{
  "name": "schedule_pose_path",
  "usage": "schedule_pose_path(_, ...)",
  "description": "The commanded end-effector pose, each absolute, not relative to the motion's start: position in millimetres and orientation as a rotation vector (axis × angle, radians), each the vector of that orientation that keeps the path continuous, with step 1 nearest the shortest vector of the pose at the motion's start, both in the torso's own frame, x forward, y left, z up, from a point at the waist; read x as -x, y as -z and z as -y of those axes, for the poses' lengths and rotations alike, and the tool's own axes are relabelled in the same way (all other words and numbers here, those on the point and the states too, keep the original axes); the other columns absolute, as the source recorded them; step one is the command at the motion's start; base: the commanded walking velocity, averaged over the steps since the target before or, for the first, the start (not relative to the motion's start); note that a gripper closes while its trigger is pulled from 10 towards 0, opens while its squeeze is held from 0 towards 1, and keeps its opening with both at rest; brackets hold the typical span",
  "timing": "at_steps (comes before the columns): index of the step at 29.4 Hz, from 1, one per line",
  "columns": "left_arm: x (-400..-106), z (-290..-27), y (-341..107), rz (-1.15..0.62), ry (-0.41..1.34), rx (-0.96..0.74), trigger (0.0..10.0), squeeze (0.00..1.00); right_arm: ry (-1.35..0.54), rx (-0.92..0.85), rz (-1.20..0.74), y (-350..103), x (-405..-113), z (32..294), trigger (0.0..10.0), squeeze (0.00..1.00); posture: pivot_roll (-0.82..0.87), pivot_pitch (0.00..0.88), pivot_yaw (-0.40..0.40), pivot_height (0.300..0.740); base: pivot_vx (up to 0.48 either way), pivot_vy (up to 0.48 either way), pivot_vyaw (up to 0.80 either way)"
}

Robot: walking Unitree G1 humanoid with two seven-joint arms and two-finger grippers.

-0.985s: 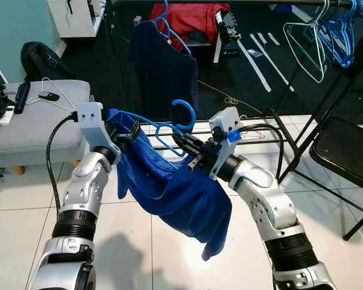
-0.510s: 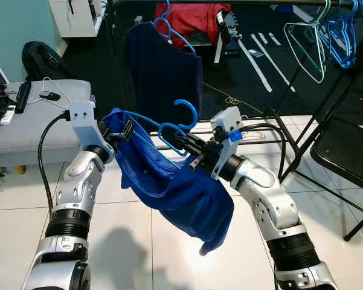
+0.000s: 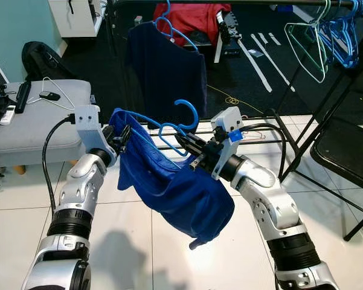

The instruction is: Hang hanger

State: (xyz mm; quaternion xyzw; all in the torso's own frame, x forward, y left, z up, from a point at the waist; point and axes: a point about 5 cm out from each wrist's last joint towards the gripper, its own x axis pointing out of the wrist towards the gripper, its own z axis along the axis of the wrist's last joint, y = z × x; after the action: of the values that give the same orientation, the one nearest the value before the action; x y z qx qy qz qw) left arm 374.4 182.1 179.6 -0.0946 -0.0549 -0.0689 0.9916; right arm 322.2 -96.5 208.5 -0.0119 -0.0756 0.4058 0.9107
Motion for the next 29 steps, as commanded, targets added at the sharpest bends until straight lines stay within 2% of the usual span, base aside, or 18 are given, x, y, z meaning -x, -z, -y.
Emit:
schedule_pose_path(1,-374.6,-189.8,-178.9,0.102,0.119,0.163,0.0,0.0,-0.828,0.021,0.177,-212.5,-320.1,99.3,10.0,0.0,-0.07,0.157,0.029,0.74,0.0,0.0,0.0)
schedule_pose_path(14,-377.5,-201.4,-182.1,0.111,0.044,0.146,0.0,0.0,-0.831,0.023,0.175,-211.7,-318.7,98.1,10.0,0.0,-0.06,0.158,0.03,0.74,0.0,0.0,0.0)
schedule_pose_path(23,-378.4,-194.2,-182.2,0.106,0.1,0.132,0.0,0.0,-0.833,0.022,0.174,-210.9,-317.9,97.3,10.0,0.0,-0.06,0.158,0.03,0.74,0.0,0.0,0.0)
schedule_pose_path(24,-378.0,-190.0,-181.0,0.103,0.128,0.129,10.0,1.0,-0.835,0.021,0.174,-210.6,-317.5,96.5,10.0,0.0,-0.06,0.151,0.032,0.74,0.0,0.0,0.0)
schedule_pose_path(29,-377.9,-181.2,-178.7,0.095,0.17,0.13,10.0,1.0,-0.842,0.019,0.174,-209.9,-316.8,94.7,10.0,0.0,-0.06,0.146,0.034,0.74,0.0,0.0,0.0)
